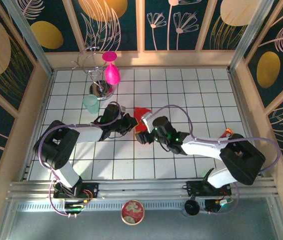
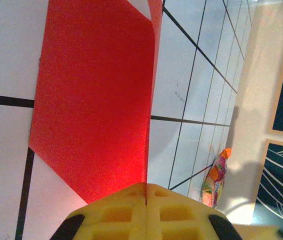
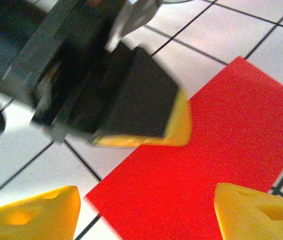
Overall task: Fold a paper plane with a square sheet of paper (pick it up from the middle)
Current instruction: Third fold the triangle at the center of the table.
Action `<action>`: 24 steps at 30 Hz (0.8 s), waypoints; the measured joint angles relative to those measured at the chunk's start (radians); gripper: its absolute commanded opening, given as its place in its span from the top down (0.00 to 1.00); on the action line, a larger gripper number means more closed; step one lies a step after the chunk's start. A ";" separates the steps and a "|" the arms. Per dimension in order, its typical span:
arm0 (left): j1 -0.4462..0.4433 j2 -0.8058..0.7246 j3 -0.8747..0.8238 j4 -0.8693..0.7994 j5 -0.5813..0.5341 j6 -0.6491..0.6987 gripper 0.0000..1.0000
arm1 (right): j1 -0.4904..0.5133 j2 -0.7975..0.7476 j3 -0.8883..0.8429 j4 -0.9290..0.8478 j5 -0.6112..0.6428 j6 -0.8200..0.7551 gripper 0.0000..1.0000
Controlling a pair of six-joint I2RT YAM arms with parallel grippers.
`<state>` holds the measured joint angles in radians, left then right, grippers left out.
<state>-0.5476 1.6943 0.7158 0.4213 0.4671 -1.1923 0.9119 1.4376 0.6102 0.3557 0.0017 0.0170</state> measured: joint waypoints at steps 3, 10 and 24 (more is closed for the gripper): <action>0.000 0.000 0.000 0.000 0.000 -0.006 0.99 | 0.032 0.019 -0.035 0.036 0.021 -0.058 0.28; 0.000 0.000 0.000 -0.001 0.000 -0.006 0.98 | 0.040 0.077 -0.065 0.131 0.087 -0.171 0.30; 0.000 0.000 0.000 -0.002 0.000 -0.007 0.97 | 0.055 0.108 -0.086 0.250 0.192 -0.320 0.46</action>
<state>-0.5476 1.6943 0.7158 0.4194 0.4671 -1.1992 0.9665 1.5455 0.5243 0.6060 0.1940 -0.3031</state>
